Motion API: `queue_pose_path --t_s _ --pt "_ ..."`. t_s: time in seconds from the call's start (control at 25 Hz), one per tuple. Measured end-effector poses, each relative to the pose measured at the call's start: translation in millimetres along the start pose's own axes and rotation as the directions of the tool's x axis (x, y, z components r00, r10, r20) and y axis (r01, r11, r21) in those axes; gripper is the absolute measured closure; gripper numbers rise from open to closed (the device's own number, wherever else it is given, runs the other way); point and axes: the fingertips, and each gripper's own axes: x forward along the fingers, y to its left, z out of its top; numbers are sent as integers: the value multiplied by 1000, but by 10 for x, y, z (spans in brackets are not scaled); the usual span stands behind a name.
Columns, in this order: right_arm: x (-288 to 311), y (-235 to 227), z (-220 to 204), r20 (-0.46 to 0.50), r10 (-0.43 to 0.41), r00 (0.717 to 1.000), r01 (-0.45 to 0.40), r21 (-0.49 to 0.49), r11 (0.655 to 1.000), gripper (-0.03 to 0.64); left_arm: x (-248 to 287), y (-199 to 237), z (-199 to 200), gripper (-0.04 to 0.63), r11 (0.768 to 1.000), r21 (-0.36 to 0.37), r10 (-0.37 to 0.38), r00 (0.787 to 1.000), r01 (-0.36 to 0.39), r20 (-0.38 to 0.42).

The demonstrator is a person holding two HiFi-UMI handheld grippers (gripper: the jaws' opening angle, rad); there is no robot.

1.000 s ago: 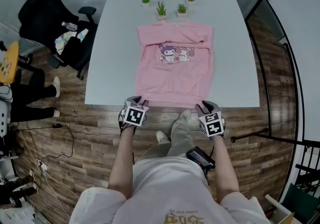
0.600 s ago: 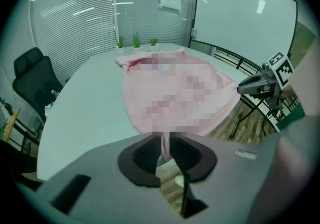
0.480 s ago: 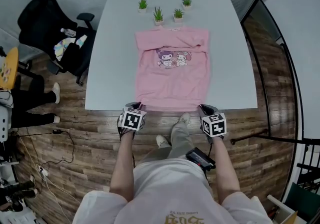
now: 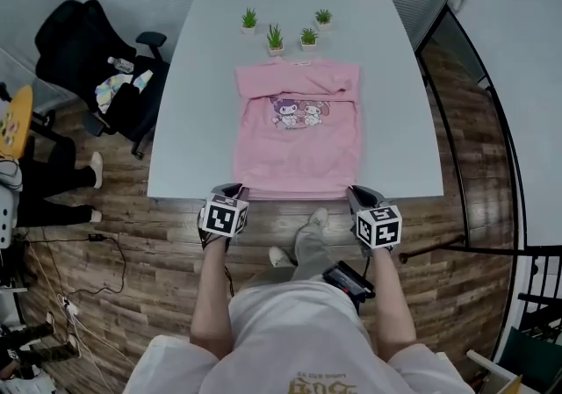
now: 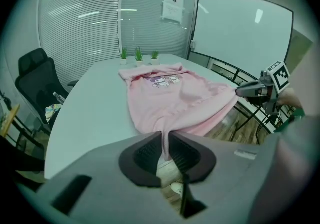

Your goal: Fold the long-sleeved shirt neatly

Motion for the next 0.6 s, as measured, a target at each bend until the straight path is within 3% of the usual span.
queue_pose_path --t_s 0.6 --pt "-498 157 705 170 50 984 -65 83 994 577 -624 10 505 551 1000 -1 -19 987 20 162"
